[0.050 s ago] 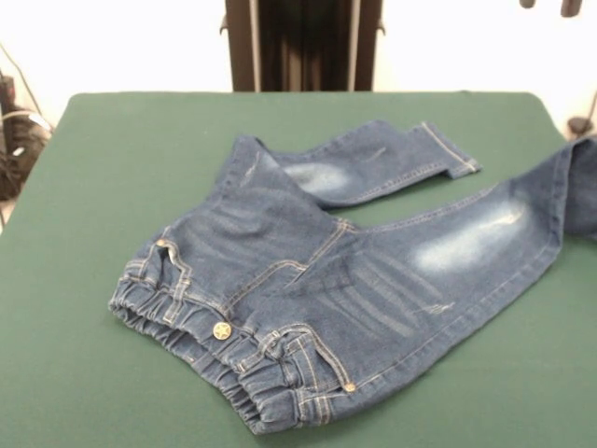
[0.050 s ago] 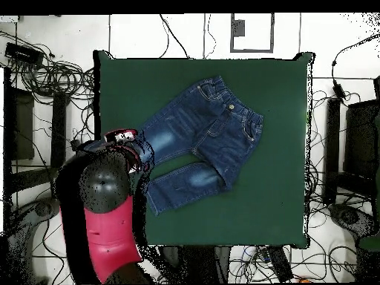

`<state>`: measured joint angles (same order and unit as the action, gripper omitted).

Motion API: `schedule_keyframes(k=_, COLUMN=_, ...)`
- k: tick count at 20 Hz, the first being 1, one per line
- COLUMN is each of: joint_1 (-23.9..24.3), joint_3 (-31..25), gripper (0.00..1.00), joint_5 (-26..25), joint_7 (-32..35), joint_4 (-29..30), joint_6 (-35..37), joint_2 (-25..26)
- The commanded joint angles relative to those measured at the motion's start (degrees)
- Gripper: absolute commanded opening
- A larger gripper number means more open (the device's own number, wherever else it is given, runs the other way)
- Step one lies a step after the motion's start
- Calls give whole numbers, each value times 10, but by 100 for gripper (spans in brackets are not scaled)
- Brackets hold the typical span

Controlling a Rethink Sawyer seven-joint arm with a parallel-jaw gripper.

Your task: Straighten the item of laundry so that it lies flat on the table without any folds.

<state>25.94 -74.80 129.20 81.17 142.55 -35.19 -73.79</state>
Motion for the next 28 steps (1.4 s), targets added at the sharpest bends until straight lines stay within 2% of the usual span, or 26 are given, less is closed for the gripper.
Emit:
schedule_keyframes(k=1, joint_1=16, joint_3=12, gripper=100, joint_5=-40, joint_7=-191, joint_4=127, joint_6=75, joint_2=28)
schedule_keyframes(k=8, joint_1=45, joint_3=33, gripper=100, joint_5=-148, joint_7=-193, joint_4=150, joint_6=82, joint_2=47)
schedule_keyframes(k=16, joint_1=88, joint_3=82, gripper=100, joint_5=-293, joint_7=-204, joint_4=146, joint_6=74, joint_2=100)
schedule_keyframes(k=22, joint_1=88, joint_3=136, gripper=100, joint_5=-390, joint_7=-175, joint_4=128, joint_6=55, joint_2=145)
schedule_keyframes(k=28, joint_1=77, joint_3=208, gripper=100, joint_5=-502, joint_7=-136, joint_4=93, joint_6=44, joint_2=214)
